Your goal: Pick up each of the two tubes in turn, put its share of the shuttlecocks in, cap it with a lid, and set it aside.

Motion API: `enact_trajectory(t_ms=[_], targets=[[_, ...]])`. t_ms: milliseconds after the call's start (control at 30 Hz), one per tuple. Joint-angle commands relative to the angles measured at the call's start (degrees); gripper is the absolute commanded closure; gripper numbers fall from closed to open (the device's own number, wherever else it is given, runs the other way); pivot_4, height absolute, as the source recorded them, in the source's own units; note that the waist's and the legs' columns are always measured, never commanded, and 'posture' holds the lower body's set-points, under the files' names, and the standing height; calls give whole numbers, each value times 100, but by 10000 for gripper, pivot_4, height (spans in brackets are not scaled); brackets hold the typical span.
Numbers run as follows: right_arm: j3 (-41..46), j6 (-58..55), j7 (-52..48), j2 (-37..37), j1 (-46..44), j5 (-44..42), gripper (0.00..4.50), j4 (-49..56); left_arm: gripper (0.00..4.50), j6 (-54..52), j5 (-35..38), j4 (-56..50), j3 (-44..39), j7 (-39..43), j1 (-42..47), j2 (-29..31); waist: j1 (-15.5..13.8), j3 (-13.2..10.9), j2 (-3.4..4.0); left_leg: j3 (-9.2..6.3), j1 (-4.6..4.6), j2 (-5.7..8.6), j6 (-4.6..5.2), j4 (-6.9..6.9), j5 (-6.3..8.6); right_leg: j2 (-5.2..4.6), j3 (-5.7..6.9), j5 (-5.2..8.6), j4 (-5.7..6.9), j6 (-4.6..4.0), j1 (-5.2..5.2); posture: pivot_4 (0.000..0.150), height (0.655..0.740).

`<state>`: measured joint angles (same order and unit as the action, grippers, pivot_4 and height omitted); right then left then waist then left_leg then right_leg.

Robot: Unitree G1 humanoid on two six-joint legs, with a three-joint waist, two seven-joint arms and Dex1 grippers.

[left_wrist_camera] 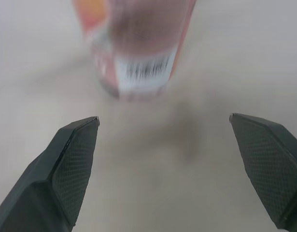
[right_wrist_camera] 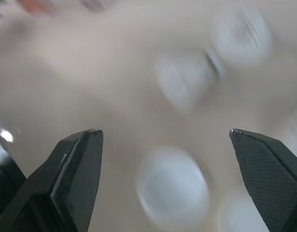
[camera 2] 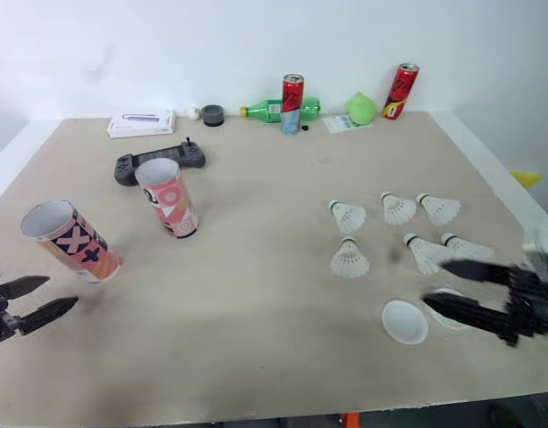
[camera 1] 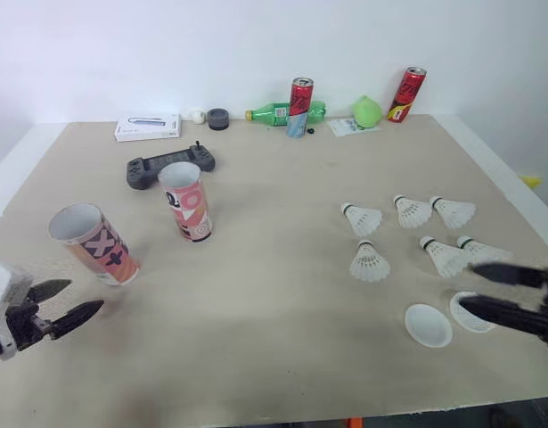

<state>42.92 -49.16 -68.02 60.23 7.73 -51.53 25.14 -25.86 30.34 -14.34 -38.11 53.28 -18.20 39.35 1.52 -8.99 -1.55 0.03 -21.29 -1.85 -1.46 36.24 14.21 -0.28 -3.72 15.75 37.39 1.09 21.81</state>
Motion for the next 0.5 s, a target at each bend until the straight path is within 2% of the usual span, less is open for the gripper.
enact_trajectory(t_ms=[33, 133, 267, 367, 500], targets=[[-384, -249, 961, -123, -776, -910, 0, 703, 162, 533, -66, -86, -74, -502, 127, -400, -16, -1, -20, 1, 9, 1, 0, 15, 0, 7, 5, -3, 0, -1, 3, 1500, 7400], [-1214, -125, 1706, -470, -1663, -1236, 0, 1121, 162, 769, -78, -307, 181, -988, 134, -1037, -32, 11, -41, -3, 4, -1, 0, 25, 0, 3, 3, -11, -1, 1, 3, 1500, 7400], [-2091, 93, 2125, -906, -2446, -1130, 0, 1188, 162, 1224, -344, -111, 492, -1499, 331, -1566, -44, 13, -53, -8, -16, 19, 1, 38, -1, -9, -1, -20, -4, 21, 7, 1500, 7400], [-2516, 217, 2156, -1088, -2721, -991, 0, 1148, 162, 1487, -483, 252, 704, -1693, 712, -1661, -42, 12, -52, -6, -14, 19, 8, 42, -5, -9, -6, -30, -8, 26, 7, 1500, 7400], [-2840, 419, 1914, -1081, -2643, -664, 0, 1054, 162, 1710, -638, 790, 971, -1783, 1281, -1561, -38, 13, -53, -10, -17, 18, 15, 43, -10, -5, 3, -35, -7, 20, 7, 1500, 7400]])
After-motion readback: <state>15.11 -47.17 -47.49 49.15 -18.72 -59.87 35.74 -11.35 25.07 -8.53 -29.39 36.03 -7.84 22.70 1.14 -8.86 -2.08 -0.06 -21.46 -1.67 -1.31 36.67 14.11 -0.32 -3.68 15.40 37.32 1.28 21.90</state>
